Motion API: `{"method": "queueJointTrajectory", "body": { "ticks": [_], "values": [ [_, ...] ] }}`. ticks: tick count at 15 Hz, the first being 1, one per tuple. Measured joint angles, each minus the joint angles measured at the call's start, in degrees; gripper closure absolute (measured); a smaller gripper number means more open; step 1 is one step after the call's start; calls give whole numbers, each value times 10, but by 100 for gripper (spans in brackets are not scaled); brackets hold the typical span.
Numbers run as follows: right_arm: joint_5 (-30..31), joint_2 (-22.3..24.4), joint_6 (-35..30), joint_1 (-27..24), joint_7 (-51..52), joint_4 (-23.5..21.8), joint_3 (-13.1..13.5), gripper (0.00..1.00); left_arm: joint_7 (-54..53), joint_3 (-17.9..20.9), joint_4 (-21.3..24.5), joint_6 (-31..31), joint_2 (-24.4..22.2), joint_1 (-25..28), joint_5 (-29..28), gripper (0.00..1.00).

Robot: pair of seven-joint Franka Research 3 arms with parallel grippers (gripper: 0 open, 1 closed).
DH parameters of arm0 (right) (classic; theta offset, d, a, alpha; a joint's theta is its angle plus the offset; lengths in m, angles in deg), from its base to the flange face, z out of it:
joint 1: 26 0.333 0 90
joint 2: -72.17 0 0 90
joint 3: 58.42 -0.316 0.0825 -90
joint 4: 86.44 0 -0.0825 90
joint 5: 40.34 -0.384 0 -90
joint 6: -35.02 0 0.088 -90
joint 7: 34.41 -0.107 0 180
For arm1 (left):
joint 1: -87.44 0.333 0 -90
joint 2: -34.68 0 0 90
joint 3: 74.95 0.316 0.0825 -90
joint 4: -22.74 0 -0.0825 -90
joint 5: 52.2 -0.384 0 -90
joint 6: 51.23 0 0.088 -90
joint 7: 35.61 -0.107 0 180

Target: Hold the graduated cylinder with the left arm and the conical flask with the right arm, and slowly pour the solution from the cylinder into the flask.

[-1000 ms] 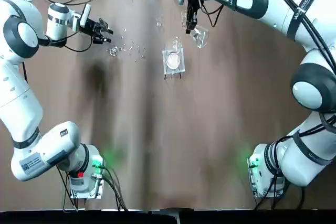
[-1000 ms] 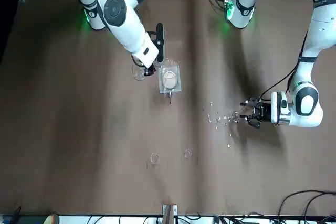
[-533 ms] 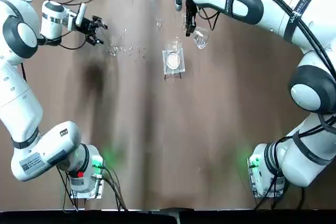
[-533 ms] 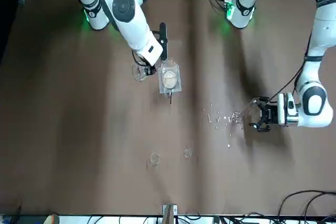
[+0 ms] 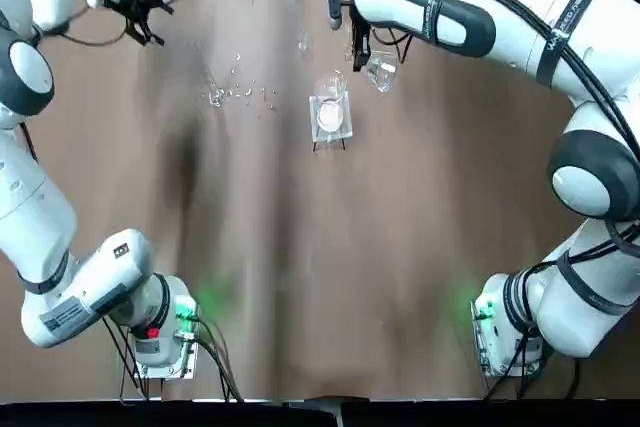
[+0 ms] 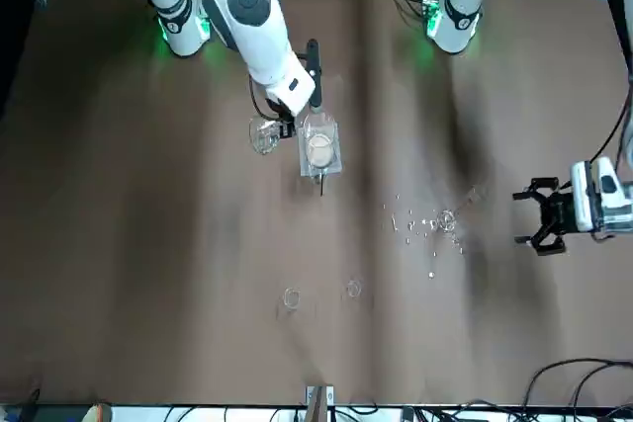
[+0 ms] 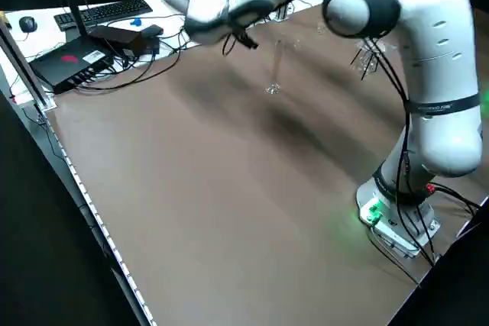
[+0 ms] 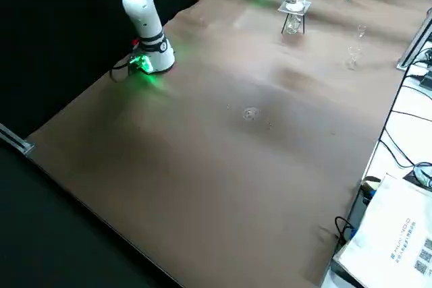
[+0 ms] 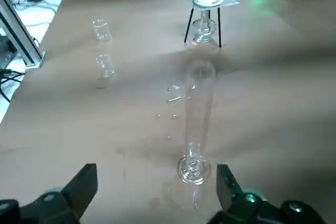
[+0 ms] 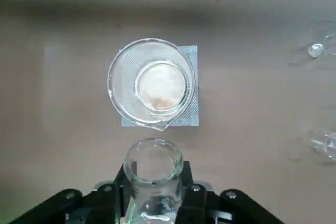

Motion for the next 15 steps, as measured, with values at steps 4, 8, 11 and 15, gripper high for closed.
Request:
{"method": "queueJointTrajectory", "body": {
  "ticks": [4, 8, 11, 15],
  "values": [
    [36, -10, 0, 19, -18, 12, 0, 60, 131, -9, -3, -5, -88, -70, -57, 0],
    [76, -31, 0, 43, -24, 31, 0, 60, 272, -10, -12, 6, -119, -177, -129, 0],
    [107, -50, -4, 61, -28, 52, 0, 60, 405, -9, -13, 34, -117, -249, -195, 0],
    [156, -58, -18, 78, -30, 63, 0, 60, 585, -10, -13, 39, -116, -293, -269, 0]
  ]
}}
